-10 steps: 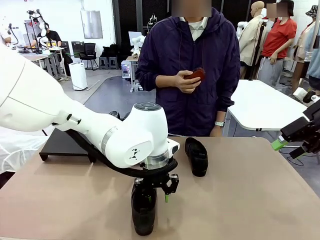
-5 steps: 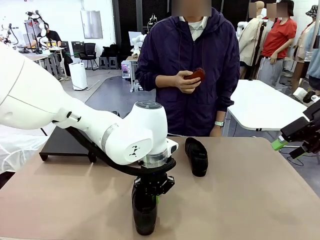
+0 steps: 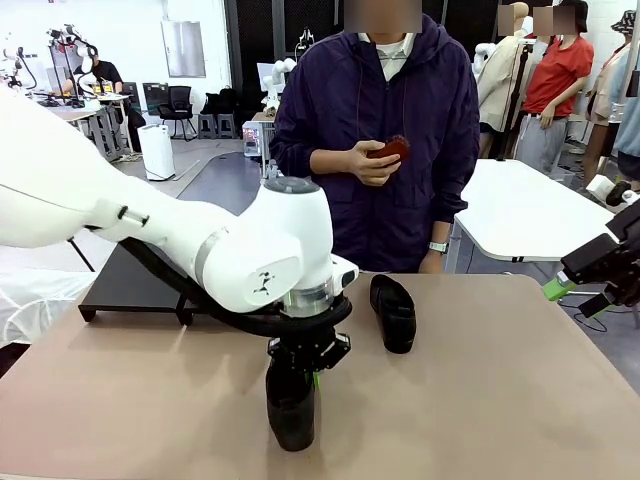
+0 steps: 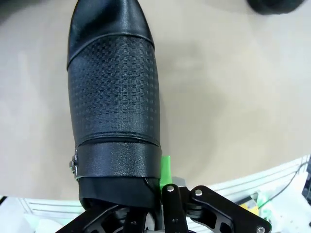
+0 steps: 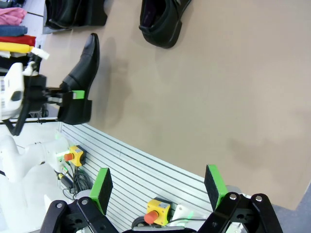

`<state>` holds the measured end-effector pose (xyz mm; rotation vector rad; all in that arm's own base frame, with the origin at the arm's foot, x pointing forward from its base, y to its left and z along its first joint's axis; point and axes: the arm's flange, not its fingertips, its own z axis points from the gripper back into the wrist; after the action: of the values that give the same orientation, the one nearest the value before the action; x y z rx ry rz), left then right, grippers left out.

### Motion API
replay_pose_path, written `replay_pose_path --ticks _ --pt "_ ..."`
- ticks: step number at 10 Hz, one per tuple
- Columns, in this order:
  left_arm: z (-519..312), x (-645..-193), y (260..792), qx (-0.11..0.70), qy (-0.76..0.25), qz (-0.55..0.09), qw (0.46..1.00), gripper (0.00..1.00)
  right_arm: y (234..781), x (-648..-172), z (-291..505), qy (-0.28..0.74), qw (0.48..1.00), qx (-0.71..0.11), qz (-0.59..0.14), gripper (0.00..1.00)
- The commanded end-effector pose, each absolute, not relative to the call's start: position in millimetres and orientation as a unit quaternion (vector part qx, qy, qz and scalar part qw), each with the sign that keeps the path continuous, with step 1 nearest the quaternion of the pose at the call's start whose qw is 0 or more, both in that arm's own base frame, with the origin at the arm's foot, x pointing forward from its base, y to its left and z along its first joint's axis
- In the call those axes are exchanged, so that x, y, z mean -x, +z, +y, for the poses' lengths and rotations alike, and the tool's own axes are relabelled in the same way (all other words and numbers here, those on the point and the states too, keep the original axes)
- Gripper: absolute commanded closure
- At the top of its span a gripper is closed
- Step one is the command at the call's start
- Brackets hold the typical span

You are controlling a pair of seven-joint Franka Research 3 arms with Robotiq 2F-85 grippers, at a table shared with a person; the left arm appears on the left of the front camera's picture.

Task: Organize the shoes by placing them on the stand.
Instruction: Place the Shoe from the middle of the table onto the Shoes Stand.

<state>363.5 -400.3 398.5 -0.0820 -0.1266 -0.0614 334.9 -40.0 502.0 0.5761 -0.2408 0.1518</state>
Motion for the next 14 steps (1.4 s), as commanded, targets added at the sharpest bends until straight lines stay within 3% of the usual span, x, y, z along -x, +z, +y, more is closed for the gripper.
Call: replay_pose_path --ticks 1,4,6,7,8,13,14 --pt "-381.8 -337.0 453.7 0.051 -0.091 -0.1 0.99 1.0 504.4 -336.2 -39.7 0.067 0.946 -0.291 -0.123 0.0" --pt "-367.7 -308.2 514.3 0.052 -0.153 -0.195 0.968 1.0 504.4 -336.2 -39.7 0.067 0.946 -0.291 -0.123 0.0" --pt "-338.1 -288.0 533.7 0.049 -0.062 -0.272 0.959 1.0 504.4 -336.2 -39.7 0.067 0.946 -0.291 -0.123 0.0" --pt "-329.2 -284.7 536.3 0.053 0.029 -0.288 0.956 1.0 504.4 -336.2 -39.7 0.067 0.946 -0.291 -0.123 0.0" --pt "-361.0 -297.8 541.5 0.049 -0.113 -0.225 0.967 1.0 504.4 -336.2 -39.7 0.067 0.946 -0.291 -0.123 0.0" --pt "-362.6 -293.1 529.9 0.048 -0.103 -0.228 0.967 1.0 504.4 -336.2 -39.7 0.067 0.946 -0.291 -0.123 0.0" --pt "-330.6 -302.4 545.8 0.061 -0.065 -0.272 0.958 1.0 504.4 -336.2 -39.7 0.067 0.946 -0.291 -0.123 0.0"
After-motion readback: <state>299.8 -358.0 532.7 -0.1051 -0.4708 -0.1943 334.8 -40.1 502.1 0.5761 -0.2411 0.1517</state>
